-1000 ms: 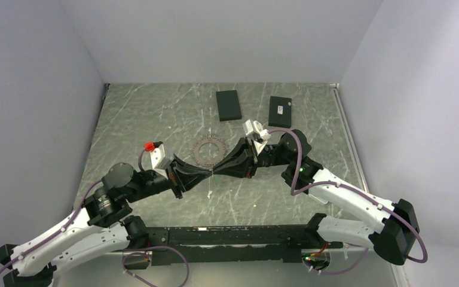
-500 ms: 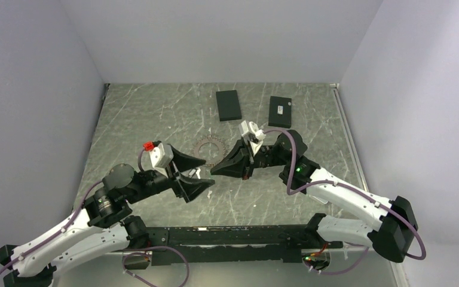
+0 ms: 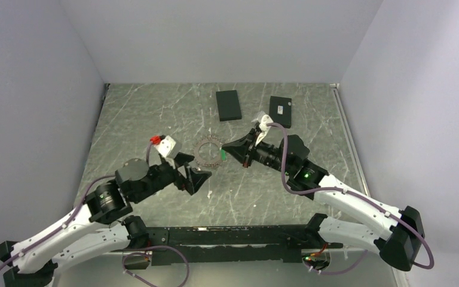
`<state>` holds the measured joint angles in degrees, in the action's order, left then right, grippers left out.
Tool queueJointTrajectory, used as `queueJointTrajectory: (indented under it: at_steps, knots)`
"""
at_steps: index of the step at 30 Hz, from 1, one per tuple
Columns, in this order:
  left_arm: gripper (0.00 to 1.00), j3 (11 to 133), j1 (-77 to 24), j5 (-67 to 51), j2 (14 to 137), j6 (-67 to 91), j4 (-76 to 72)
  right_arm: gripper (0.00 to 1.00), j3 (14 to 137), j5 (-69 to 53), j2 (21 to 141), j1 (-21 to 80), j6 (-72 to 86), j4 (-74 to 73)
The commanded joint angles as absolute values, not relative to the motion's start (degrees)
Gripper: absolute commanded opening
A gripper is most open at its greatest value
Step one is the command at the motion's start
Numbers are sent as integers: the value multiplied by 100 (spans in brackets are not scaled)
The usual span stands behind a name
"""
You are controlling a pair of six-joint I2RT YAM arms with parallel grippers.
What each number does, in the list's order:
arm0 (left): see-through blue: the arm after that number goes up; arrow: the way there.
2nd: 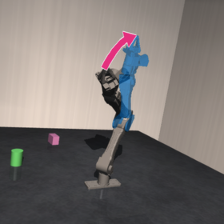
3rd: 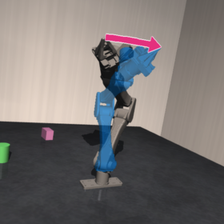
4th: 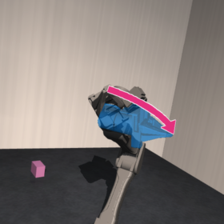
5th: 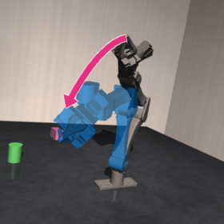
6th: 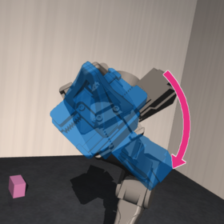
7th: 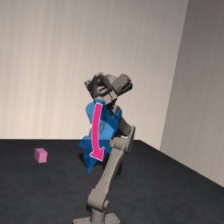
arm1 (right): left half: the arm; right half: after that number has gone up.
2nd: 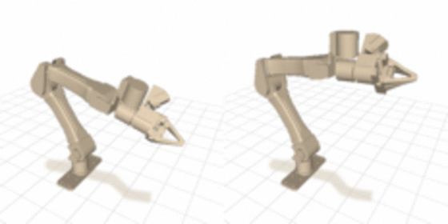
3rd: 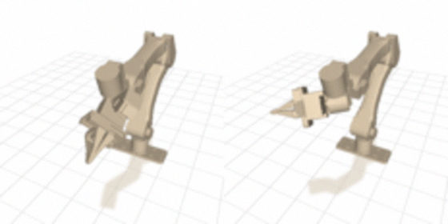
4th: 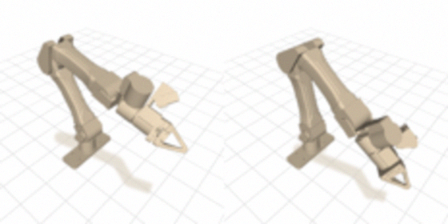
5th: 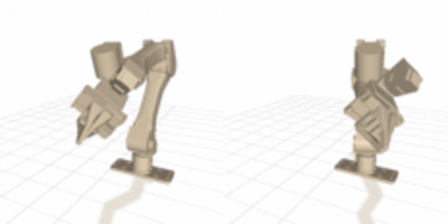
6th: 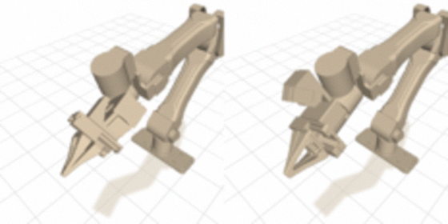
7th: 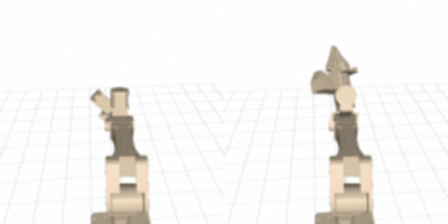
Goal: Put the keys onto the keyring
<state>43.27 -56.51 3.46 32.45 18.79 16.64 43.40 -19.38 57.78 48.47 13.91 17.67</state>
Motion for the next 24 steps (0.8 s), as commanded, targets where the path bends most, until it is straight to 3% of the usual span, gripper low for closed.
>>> queueJointTrajectory:
  at_steps: [1,7,11,17,20,24]
  knots:
    - [90,4808,-5660,1375,4033,2014,2197,0,4207,174,5503,4824,1178,1214]
    - [84,5224,-5625,2599,5205,2473,2482,0,3975,1896,5258,4732,1370,555]
    - [74,5505,-5305,2520,6047,3002,2528,0,3789,2603,5041,4651,1524,340]
    - [58,6138,-4423,1976,7552,4354,2809,0,3627,2826,4927,4565,1558,410]
    - [60,6702,-4304,1957,8447,4524,2915,0,3533,2830,4889,4555,1521,514]
    - [56,7812,-4282,2174,9604,4909,3629,0,3450,2848,4839,4553,1521,595]
